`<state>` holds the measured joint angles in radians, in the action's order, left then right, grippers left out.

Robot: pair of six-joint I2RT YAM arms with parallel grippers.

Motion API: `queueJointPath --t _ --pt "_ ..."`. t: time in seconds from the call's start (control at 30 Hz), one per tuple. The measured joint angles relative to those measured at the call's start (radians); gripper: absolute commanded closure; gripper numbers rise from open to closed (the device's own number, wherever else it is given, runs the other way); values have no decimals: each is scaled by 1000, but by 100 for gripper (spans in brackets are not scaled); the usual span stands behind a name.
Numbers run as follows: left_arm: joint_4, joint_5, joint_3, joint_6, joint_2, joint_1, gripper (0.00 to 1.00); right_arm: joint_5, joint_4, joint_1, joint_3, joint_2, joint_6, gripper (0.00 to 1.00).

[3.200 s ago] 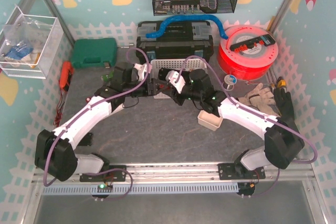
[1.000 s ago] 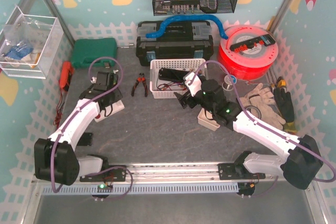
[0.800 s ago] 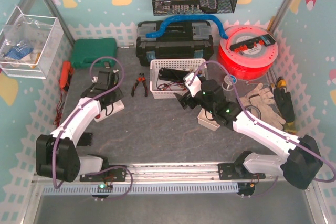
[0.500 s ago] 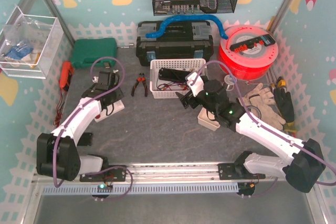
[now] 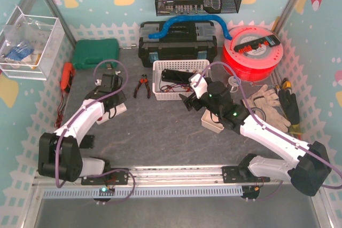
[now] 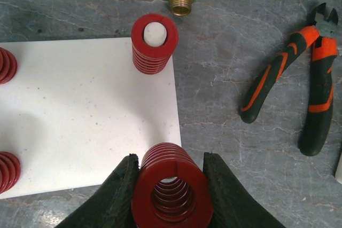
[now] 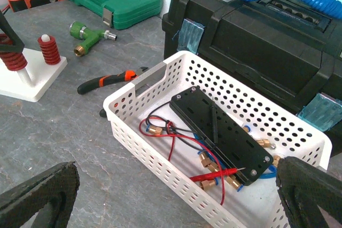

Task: Install the large spring

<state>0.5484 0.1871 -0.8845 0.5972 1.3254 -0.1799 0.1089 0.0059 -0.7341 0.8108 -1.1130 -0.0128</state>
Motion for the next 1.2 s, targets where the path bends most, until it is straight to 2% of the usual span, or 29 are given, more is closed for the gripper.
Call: queueJointPath --t 0.33,0.53,0.67,0.73,0.77,0.8,1.0,1.2 --pt "-15 -3 0 -6 81 -1 48 0 -22 0 0 4 -4 1" --pt "-15 -4 -2 -13 68 -4 36 17 -28 0 -16 39 -68 1" --pt "-18 -3 -26 -31 36 -8 28 120 -29 0 -36 60 -118 1" --pt "-42 -1 -44 -53 9 -13 19 192 -30 7 -40 61 -131 1" --pt "-65 0 -50 -66 -10 -18 5 223 -31 18 -41 61 -134 1" --pt "-92 0 -51 -81 -30 -20 1 252 -30 36 -42 61 -135 1" --pt "-373 -40 22 -215 -164 -36 1 374 28 230 -83 85 -134 1" --pt "-735 -87 285 -412 -257 -64 1 407 215 377 -302 160 -82 0"
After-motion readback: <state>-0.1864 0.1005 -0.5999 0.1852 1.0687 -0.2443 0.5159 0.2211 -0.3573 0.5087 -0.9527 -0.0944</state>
